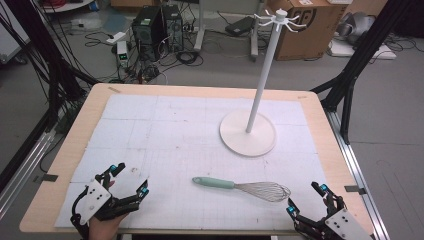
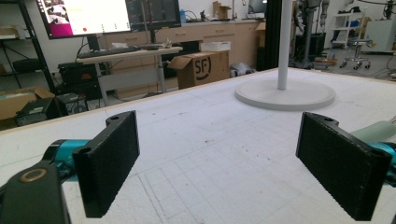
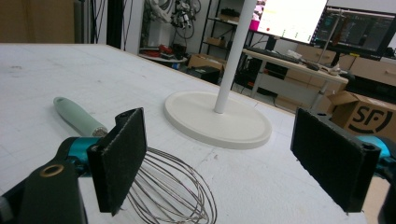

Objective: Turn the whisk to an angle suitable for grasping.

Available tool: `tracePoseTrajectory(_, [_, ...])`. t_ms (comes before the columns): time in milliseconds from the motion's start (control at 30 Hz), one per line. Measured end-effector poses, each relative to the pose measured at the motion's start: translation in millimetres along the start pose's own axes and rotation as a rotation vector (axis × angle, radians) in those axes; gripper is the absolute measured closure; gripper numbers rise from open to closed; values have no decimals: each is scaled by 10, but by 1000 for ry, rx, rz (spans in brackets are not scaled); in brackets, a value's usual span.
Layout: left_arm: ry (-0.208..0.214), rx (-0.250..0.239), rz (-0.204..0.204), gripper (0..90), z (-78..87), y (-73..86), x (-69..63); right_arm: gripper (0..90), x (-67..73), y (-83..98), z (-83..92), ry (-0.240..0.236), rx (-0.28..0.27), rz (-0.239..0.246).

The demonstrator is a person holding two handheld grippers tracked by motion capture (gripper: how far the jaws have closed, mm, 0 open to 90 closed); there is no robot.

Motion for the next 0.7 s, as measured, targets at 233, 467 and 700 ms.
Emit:
tracePoseTrajectory(233, [-2, 3, -1, 139, -1, 0, 0, 173, 0, -1, 4, 0, 0, 1])
tracePoseTrajectory(467, [-2, 6, 3, 139, -5, 4, -2, 174, 2, -2, 3, 0, -1, -1])
tracePoseTrajectory(700, [-1, 3, 4, 139, -7, 2, -2, 173, 11, -6, 3, -5, 0, 1])
Point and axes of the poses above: each handheld gripper's, and its own axes: z roughly backward along the jaws, y roughly out of its underside, x roughly to its left, the point moved 3 cm from there along -z, roughly forward along the jaws, and after that the axes turned 1 degree about z, right-handed, at the moved point
